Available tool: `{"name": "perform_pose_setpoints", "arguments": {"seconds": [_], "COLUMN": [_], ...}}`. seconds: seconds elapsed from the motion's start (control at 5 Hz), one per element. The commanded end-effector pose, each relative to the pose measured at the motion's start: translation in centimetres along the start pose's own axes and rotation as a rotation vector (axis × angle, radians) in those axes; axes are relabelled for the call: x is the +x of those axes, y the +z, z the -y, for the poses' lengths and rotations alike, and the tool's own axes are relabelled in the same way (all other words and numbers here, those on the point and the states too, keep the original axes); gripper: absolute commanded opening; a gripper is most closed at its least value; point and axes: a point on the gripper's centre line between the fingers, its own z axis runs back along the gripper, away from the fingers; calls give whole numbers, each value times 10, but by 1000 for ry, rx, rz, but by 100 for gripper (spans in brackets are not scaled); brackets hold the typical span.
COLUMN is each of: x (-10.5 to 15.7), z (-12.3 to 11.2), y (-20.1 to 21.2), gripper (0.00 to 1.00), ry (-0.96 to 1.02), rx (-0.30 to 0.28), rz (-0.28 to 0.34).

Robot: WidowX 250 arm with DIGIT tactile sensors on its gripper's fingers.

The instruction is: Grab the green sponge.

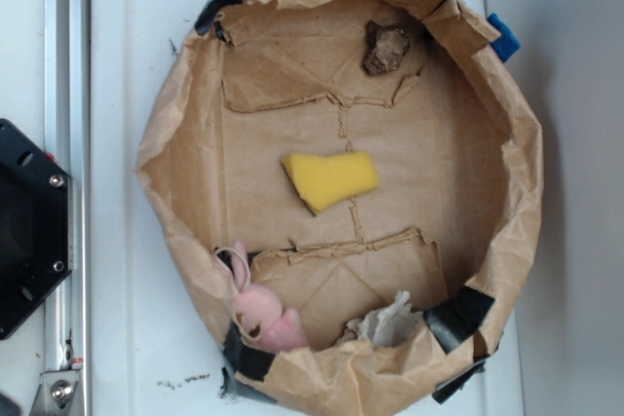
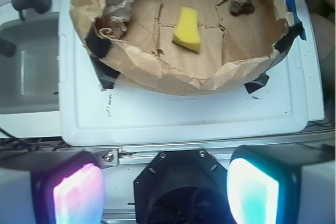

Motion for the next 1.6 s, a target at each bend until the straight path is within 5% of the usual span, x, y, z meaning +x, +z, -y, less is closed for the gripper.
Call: {"name": "perform_pose_setpoints", "arguments": {"seconds": [0.0,0.2,0.6,0.8,1.0,1.4], "x": [0,35,112,133,141,141], "z": [0,1,-9,-25,-29,-29], "y": [0,2,-9,-50,-98,-98], "gripper": [100,100,100,100,100,100], "ry": [0,48,104,94,22,22], "rx": [0,10,-10,-5,-32,-32], "rz": [0,67,115,95,27,27]}}
